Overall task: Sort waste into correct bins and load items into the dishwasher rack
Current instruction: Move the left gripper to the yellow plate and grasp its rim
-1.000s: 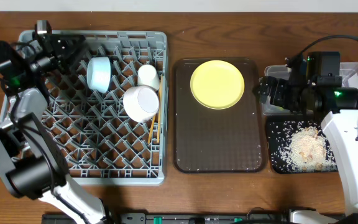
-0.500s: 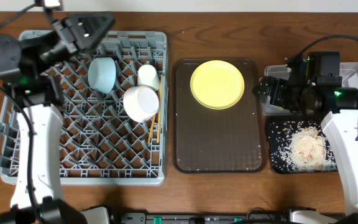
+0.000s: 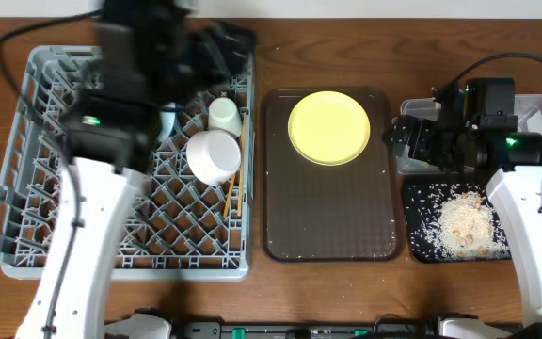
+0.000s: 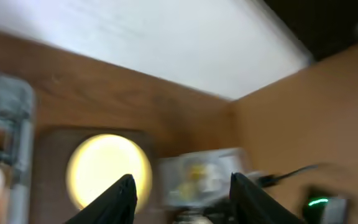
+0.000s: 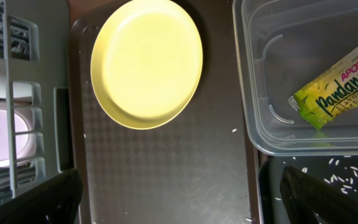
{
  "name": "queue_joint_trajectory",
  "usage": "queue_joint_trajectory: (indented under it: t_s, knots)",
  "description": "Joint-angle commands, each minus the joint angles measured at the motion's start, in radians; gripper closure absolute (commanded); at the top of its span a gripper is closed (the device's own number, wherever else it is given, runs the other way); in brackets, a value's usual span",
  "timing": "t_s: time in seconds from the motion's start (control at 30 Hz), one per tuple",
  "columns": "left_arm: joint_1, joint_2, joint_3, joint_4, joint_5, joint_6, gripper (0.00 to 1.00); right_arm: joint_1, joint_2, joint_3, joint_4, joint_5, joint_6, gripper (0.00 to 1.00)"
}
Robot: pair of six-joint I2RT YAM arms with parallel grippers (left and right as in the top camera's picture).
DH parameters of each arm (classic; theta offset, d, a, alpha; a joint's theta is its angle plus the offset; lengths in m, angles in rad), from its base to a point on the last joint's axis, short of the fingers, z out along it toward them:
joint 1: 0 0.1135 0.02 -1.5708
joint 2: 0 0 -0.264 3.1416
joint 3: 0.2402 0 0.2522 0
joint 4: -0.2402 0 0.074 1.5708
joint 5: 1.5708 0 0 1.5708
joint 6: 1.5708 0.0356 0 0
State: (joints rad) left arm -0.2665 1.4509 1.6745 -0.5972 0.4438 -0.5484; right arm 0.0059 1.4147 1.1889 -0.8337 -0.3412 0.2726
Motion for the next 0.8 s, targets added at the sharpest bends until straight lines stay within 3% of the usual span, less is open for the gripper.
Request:
queue_joint_trajectory:
  t_s: [0.0, 0.1, 0.33, 0.53, 0.7, 0.77]
  knots:
    - [-0.152, 0.074, 0.018, -0.041, -0.388, 0.252, 0.49, 0.008, -0.001, 0.002, 0.0, -0.003, -0.012, 0.01]
    - [-0.235, 0.171, 0.018, -0.045, -0.393, 0.26, 0.49, 0.008, -0.001, 0.002, 0.0, -0.003, -0.012, 0.01]
    - [-0.29, 0.381, 0.018, -0.012, -0.339, 0.229, 0.49, 0.008, -0.001, 0.002, 0.0, -0.003, -0.012, 0.01]
    - [-0.356, 0.541, 0.018, -0.015, -0.324, 0.229, 0.57, 0.008, -0.001, 0.002, 0.0, -0.003, -0.012, 0.01]
    - [-0.405, 0.666, 0.018, -0.004, -0.324, 0.229, 0.88, 0.008, -0.001, 0.002, 0.0, -0.004, -0.012, 0.01]
    - [-0.421, 0.703, 0.018, -0.013, -0.323, 0.229, 0.94, 0.008, -0.001, 0.002, 0.0, -0.003, -0.012, 0.01]
